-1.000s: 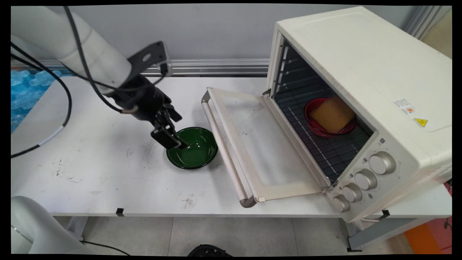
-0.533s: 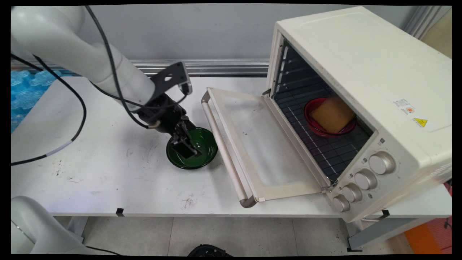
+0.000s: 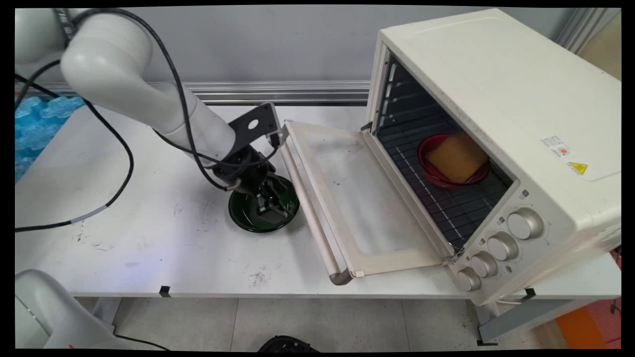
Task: Close the oven
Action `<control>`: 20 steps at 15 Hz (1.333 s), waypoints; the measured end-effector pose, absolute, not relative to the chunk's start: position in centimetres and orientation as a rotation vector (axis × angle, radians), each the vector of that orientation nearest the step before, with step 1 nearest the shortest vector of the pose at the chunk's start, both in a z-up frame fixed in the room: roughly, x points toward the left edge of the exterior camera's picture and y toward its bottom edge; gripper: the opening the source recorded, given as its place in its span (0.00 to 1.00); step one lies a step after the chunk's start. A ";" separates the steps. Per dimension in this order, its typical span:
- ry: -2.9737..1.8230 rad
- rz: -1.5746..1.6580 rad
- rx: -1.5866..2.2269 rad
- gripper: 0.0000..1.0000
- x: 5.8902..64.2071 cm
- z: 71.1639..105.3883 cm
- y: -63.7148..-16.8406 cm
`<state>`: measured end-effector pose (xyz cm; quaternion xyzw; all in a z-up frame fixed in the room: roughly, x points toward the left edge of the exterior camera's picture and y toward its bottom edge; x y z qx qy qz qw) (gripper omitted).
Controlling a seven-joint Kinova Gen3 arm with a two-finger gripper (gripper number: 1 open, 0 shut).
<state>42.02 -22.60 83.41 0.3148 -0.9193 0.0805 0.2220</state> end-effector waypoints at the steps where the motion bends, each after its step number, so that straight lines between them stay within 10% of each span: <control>1: -2.541 0.228 0.863 0.00 41.9 83.1 -22.8; 20: -2.474 0.323 0.788 0.00 40.4 81.9 -24.6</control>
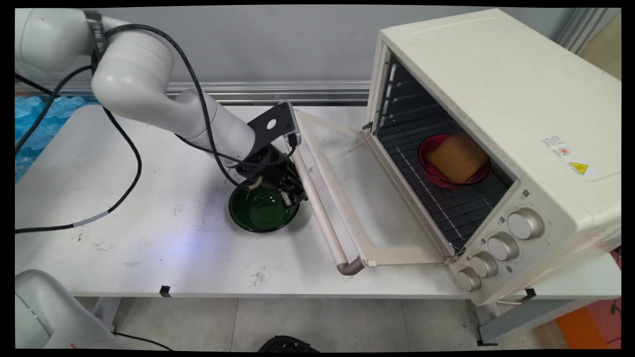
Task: Close the oven
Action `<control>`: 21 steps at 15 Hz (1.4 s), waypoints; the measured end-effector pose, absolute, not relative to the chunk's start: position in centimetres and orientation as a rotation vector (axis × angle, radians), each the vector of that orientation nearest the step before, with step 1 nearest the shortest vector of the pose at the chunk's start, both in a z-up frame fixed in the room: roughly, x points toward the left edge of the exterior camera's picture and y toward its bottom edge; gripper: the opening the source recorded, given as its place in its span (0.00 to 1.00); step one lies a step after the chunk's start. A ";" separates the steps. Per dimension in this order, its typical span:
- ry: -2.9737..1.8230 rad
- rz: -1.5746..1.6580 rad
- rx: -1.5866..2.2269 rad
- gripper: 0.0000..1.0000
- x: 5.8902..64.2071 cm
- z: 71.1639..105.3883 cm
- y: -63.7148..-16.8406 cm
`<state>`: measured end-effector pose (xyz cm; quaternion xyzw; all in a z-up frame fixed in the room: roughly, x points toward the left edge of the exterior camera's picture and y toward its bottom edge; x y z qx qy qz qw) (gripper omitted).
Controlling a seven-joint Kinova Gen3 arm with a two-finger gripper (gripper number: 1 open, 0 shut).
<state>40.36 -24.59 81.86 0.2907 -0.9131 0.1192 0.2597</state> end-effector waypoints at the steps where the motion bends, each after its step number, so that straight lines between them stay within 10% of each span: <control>1: -2.469 0.326 0.785 0.00 40.3 82.0 -24.6; 21: -2.267 0.419 0.791 0.00 36.4 85.3 -28.0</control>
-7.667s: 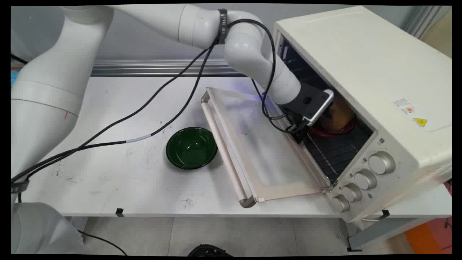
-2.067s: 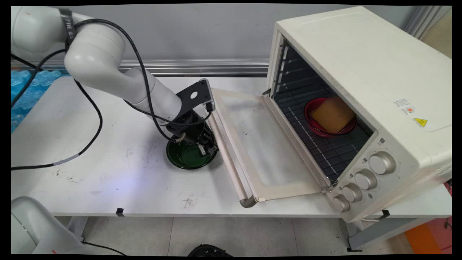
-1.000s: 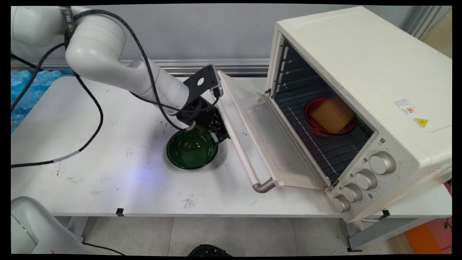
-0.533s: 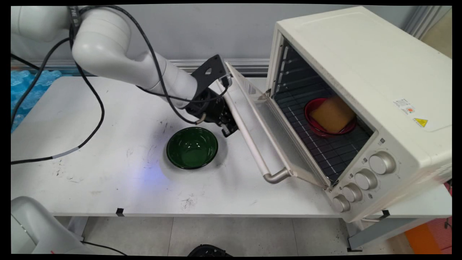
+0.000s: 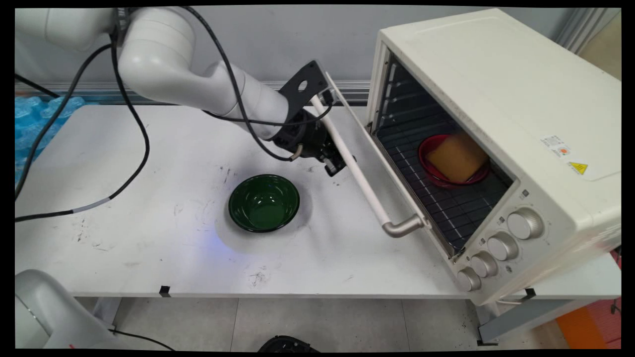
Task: Close the oven
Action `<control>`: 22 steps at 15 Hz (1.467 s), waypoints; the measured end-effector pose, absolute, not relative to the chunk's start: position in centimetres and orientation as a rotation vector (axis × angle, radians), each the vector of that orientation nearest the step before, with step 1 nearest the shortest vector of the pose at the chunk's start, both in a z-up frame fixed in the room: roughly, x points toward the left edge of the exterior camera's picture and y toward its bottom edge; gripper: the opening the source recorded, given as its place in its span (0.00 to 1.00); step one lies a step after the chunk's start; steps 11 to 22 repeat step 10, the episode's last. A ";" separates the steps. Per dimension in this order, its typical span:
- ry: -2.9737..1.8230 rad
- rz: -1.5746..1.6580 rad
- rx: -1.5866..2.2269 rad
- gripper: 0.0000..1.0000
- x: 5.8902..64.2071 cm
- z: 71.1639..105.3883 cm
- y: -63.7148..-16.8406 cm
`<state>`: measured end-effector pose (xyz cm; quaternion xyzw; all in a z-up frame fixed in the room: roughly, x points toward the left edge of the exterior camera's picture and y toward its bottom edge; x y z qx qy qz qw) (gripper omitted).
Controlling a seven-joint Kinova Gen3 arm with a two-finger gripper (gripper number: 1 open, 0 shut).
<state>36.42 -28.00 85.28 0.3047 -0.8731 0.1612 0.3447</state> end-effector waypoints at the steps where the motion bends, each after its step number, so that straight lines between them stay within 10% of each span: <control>1: -2.258 0.422 0.791 0.00 36.1 85.4 -28.2; 22: -2.195 0.445 0.776 0.00 34.3 87.0 -29.5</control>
